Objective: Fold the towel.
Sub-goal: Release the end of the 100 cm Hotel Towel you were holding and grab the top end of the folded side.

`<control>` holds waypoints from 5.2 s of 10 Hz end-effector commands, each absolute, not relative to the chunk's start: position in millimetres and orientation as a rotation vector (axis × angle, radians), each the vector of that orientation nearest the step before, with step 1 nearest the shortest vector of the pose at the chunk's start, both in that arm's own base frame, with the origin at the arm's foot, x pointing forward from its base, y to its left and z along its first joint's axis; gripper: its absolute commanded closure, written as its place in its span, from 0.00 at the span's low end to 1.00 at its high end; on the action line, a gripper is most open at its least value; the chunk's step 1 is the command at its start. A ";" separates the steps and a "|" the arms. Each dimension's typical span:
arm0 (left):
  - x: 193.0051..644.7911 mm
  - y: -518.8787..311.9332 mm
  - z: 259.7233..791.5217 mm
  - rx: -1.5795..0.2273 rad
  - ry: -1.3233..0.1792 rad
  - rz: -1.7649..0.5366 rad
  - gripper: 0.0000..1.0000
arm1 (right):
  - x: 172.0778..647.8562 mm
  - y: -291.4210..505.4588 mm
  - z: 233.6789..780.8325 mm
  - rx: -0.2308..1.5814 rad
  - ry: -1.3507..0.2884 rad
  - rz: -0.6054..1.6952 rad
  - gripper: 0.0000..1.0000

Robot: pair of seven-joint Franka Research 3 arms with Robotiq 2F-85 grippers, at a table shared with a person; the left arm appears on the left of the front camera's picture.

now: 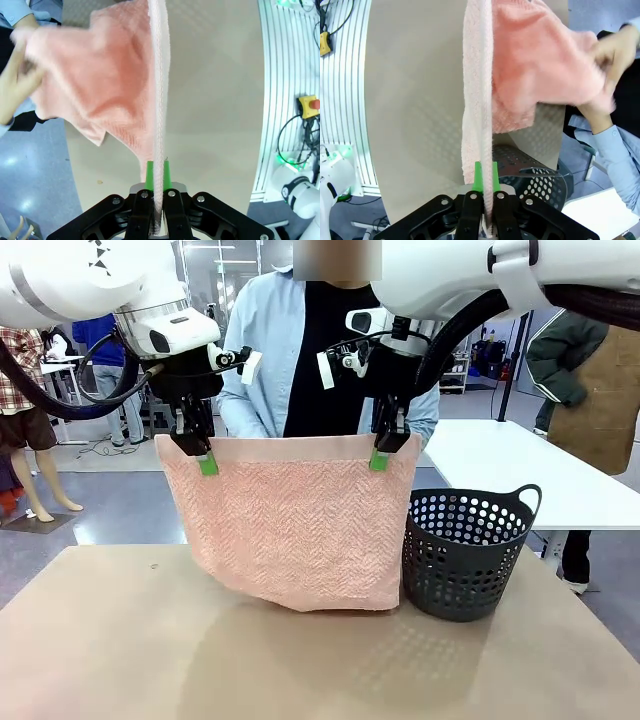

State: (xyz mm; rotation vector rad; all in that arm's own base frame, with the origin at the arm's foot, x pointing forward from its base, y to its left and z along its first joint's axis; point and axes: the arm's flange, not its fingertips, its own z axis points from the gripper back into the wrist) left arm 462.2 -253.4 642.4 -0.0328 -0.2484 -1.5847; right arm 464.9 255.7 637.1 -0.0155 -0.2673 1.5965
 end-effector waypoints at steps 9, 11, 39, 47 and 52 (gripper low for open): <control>462.1 -252.6 643.2 -0.032 -0.249 -1.584 1.00 | 465.3 254.7 637.4 -0.014 -0.268 1.595 1.00; 462.1 -252.6 643.2 -0.032 -0.249 -1.584 1.00 | 465.3 254.7 637.4 -0.014 -0.268 1.595 1.00; 462.1 -252.6 643.2 -0.032 -0.249 -1.584 1.00 | 465.3 254.7 637.4 -0.014 -0.268 1.595 1.00; 462.1 -252.6 643.2 -0.032 -0.249 -1.584 1.00 | 465.3 254.7 637.4 -0.014 -0.268 1.595 1.00; 458.3 -250.6 648.0 -0.018 -0.282 -1.585 0.25 | 458.6 258.1 641.3 -0.033 -0.282 1.608 0.39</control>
